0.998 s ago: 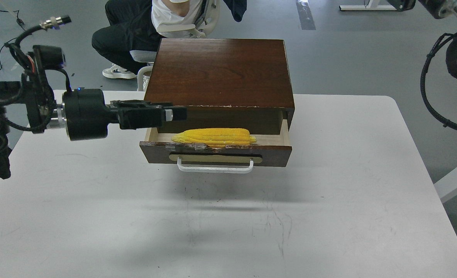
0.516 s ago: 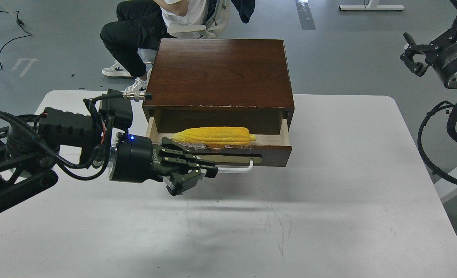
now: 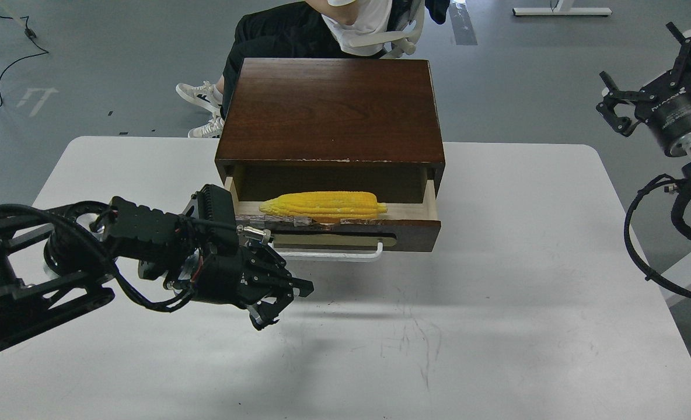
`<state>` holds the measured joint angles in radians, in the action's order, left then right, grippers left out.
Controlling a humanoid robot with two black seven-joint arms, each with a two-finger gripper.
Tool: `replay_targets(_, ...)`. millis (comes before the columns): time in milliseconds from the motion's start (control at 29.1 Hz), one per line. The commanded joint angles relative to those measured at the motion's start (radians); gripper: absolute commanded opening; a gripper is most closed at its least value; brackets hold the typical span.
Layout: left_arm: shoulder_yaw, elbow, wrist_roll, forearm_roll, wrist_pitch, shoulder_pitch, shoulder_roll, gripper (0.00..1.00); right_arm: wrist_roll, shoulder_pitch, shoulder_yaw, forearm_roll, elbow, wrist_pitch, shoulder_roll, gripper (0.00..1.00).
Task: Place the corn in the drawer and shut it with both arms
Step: 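Push the drawer front with the left gripper into the box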
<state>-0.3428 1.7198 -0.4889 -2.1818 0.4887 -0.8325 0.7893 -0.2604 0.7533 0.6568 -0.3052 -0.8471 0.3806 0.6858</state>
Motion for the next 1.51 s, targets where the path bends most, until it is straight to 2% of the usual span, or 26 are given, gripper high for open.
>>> replay_targets(0, -0.005, -0.002, 0.0, 0.0, 0.0, -0.005, 0.002, 0.0, 0.0, -0.002, -0.002, 0.001, 0.01, 0.0, 0.001, 1.0)
replay_targets(1479, -0.005, -0.175, 0.0, 0.0, -0.013, -0.051, -0.035, 0.0, -0.005, -0.003, -0.008, 0.009, 0.013, 0.017, 0.009, 1.0)
